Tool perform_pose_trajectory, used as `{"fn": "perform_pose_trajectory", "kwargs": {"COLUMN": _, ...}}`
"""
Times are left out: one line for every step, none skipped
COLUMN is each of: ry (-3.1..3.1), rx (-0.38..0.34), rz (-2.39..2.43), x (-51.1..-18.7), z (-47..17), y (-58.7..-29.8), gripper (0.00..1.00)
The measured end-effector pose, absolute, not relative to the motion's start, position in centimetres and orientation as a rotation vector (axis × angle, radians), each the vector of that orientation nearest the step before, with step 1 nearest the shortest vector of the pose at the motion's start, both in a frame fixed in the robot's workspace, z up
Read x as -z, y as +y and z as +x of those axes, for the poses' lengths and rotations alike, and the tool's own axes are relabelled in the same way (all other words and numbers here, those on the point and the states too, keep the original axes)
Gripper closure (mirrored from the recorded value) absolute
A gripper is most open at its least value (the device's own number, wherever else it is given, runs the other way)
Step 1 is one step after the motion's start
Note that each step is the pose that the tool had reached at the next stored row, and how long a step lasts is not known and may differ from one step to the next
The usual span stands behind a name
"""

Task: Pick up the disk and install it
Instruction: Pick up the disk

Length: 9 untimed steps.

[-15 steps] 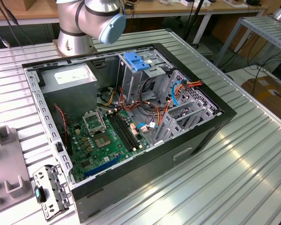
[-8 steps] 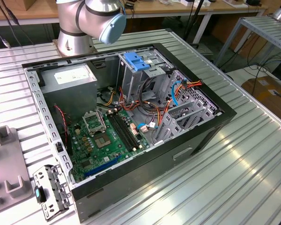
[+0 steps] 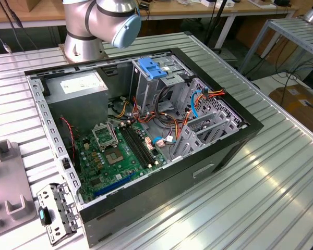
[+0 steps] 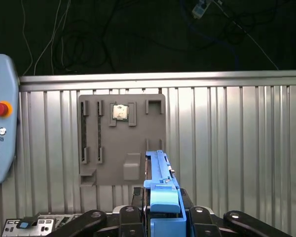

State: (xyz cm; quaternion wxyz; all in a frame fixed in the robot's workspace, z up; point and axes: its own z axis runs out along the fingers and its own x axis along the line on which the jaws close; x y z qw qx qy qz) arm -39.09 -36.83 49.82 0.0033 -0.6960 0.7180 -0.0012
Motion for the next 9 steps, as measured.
{"fn": "perform_pose_trajectory", "kwargs": {"ry": 2.251, "rx": 0.004, "rz": -2.182, "x": -49.8, "z": -38.7, "y": -36.9, "gripper": 0.63}}
{"fn": "perform_pose_trajectory", "kwargs": {"ry": 2.251, "rx": 0.004, "rz": -2.182, "x": -49.8, "z": -38.3, "y": -36.9, "gripper": 0.63}}
{"fn": "perform_pose_trajectory", "kwargs": {"ry": 2.251, "rx": 0.004, "rz": -2.182, "x": -49.8, "z": -37.7, "y": -37.0, "gripper": 0.63}}
{"fn": "perform_pose_trajectory", "kwargs": {"ry": 2.251, "rx": 0.004, "rz": -2.182, "x": -49.8, "z": -37.4, "y": -37.0, "gripper": 0.63}}
{"fn": "perform_pose_trajectory", "kwargs": {"ry": 2.251, "rx": 0.003, "rz": -2.182, "x": -49.8, "z": -37.0, "y": -37.0, "gripper": 0.63}}
{"fn": "perform_pose_trajectory", "kwargs": {"ry": 2.251, "rx": 0.003, "rz": -2.182, "x": -49.8, "z": -36.7, "y": -37.0, "gripper": 0.63}}
{"fn": "perform_pose_trajectory", "kwargs": {"ry": 2.251, "rx": 0.003, "rz": -2.182, "x": -49.8, "z": -36.4, "y": -37.1, "gripper": 0.63}}
{"fn": "perform_pose_trajectory", "kwargs": {"ry": 2.251, "rx": 0.003, "rz": -2.182, "x": -49.8, "z": -36.0, "y": -37.1, "gripper": 0.63}}
{"fn": "perform_pose_trajectory", "kwargs": {"ry": 2.251, "rx": 0.003, "rz": -2.182, "x": -49.8, "z": -35.6, "y": -37.1, "gripper": 0.63}}
